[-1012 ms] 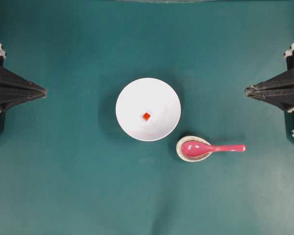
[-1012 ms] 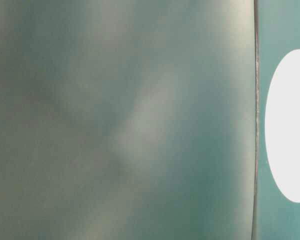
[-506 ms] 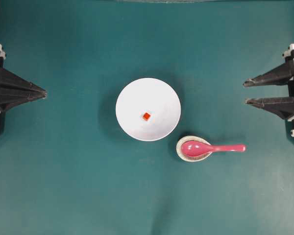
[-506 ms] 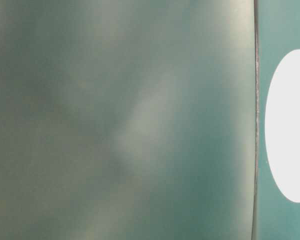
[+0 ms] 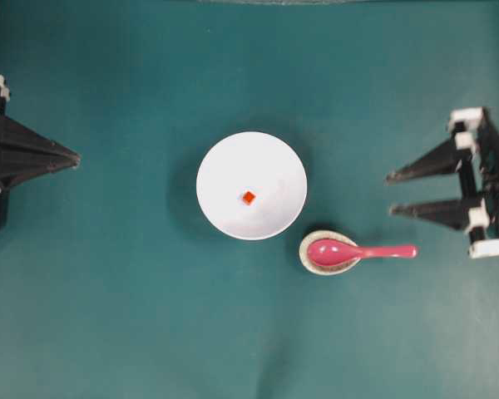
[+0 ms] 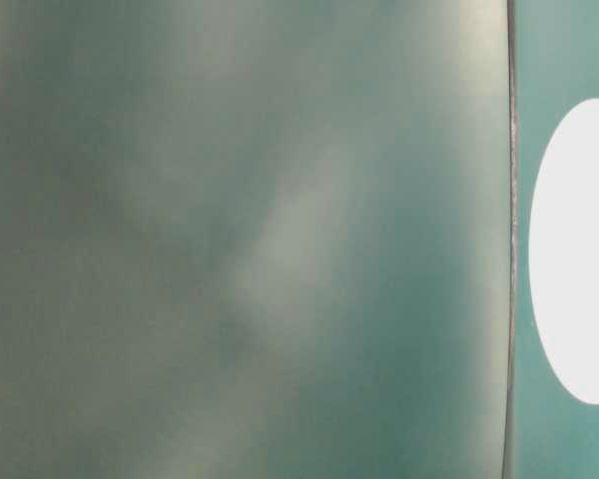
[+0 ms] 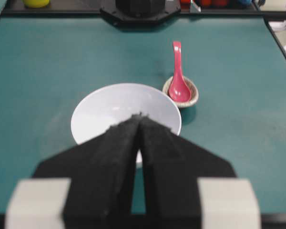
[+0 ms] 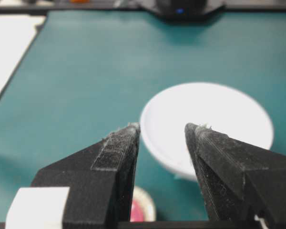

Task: Grip the spoon and scoop the red block from the bowl with right arm.
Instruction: 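Move the right gripper toward the pink spoon handle, then close the right gripper on the pink spoon handle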

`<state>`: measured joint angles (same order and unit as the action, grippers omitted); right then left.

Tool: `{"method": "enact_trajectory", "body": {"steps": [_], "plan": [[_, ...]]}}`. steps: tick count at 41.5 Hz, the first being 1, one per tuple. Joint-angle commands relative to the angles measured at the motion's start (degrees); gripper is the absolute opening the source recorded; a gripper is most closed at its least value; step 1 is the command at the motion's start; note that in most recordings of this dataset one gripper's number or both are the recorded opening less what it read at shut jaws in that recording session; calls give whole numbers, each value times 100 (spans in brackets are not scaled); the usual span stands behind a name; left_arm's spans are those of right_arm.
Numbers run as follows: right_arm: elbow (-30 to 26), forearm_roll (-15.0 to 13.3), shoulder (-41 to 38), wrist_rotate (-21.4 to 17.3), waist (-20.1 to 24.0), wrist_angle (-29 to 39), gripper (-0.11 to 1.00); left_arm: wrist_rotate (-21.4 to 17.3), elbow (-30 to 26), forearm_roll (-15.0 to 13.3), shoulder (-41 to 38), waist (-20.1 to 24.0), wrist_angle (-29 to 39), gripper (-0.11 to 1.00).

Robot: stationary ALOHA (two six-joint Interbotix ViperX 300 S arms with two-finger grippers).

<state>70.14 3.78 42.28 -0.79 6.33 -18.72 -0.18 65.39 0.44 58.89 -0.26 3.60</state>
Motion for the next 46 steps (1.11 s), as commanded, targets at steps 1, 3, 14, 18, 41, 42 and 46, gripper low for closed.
{"method": "enact_trajectory", "body": {"steps": [1, 3, 14, 18, 41, 42, 46], "plan": [[88, 123, -272, -9, 167, -519, 50, 18, -158, 18, -44, -18, 35, 0], [211, 202, -431, -9, 264, -835, 50, 26, -149, 18, -53, -9, 62, 0], [642, 896, -1397, -9, 879, -2215, 50, 9, -149, 18, -70, -18, 88, 0], [703, 1187, -1740, -9, 1125, -2540, 50, 9, -149, 18, -70, -18, 88, 0], [738, 2452, -3814, 0, 2136, -3753, 50, 9, -141, 18, -97, -9, 88, 0], [738, 2487, -3885, 0, 2145, -3762, 50, 18, -141, 18, -97, -9, 88, 0], [747, 2540, -4025, 9, 2171, -3762, 50, 26, -141, 9, -105, -18, 88, 0]]}}
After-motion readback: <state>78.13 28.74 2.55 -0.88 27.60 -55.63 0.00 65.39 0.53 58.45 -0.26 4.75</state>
